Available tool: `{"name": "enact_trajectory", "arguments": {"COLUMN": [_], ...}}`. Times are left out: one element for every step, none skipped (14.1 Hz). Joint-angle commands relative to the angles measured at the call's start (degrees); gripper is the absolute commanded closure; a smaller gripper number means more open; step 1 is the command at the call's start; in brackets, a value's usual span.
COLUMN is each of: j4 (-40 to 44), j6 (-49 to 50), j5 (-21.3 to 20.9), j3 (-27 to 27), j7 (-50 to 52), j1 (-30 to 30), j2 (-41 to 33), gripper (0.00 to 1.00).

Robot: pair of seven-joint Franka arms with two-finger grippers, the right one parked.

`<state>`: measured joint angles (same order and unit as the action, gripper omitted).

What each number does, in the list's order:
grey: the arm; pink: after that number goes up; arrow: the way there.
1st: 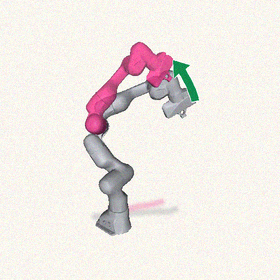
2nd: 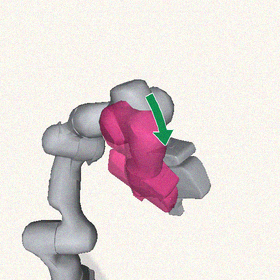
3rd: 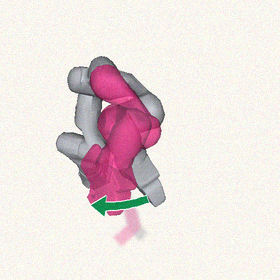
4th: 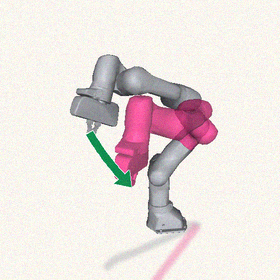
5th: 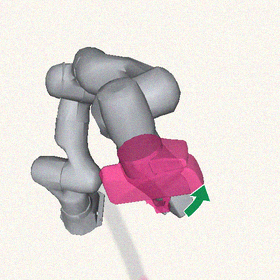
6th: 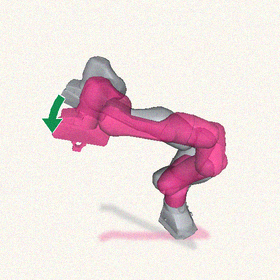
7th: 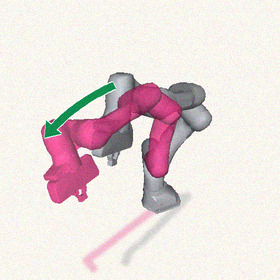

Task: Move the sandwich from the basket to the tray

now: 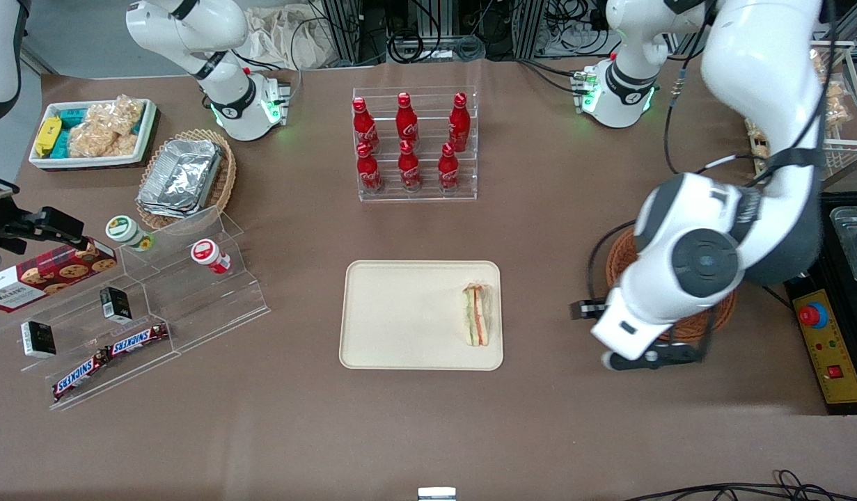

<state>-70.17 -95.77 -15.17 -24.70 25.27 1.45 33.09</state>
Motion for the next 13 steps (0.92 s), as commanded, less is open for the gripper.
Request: {"name": "enact_trajectory", "arguments": {"j4": [-2.25, -2.25, -2.25, -2.25, -2.25, -2.16, -1.90, -1.98, -1.81, -1.81, -2.24, -2.42, -2.42], "j6": [3.39, 3.48, 3.31, 3.57, 3.31, 3.31, 3.83, 4.71, 5.24, 5.33, 5.33, 5.51, 5.94], "j5": [0.40, 0.40, 0.32, 0.32, 0.84, 2.15, 2.16, 1.81, 1.81, 1.98, 2.51, 2.77, 2.86], "j3": [-0.26, -0.18, -0.09, 0.00, 0.00, -0.09, 0.00, 0.17, 0.26, 0.26, 0.09, 0.00, 0.09], "j7": [-6.96, -9.07, -10.40, -10.41, -10.41, -10.32, -9.98, -10.23, -10.41, -10.59, -10.59, -10.85, -11.29], "j1": [4.16, 5.66, 6.98, 7.95, 9.52, 9.97, 9.89, 9.89, 10.06, 10.76, 12.42, 12.70, 12.96], "j2": [-5.47, -7.06, -8.46, -9.78, -10.23, -10.24, -10.24, -10.32, -10.32, -10.41, -11.02, -11.38, -11.55], "gripper": [0.01, 0.01, 0.01, 0.01, 0.01, 0.01, 0.01, 0.01, 0.01, 0.00, 0.00, 0.00, 0.00]}}
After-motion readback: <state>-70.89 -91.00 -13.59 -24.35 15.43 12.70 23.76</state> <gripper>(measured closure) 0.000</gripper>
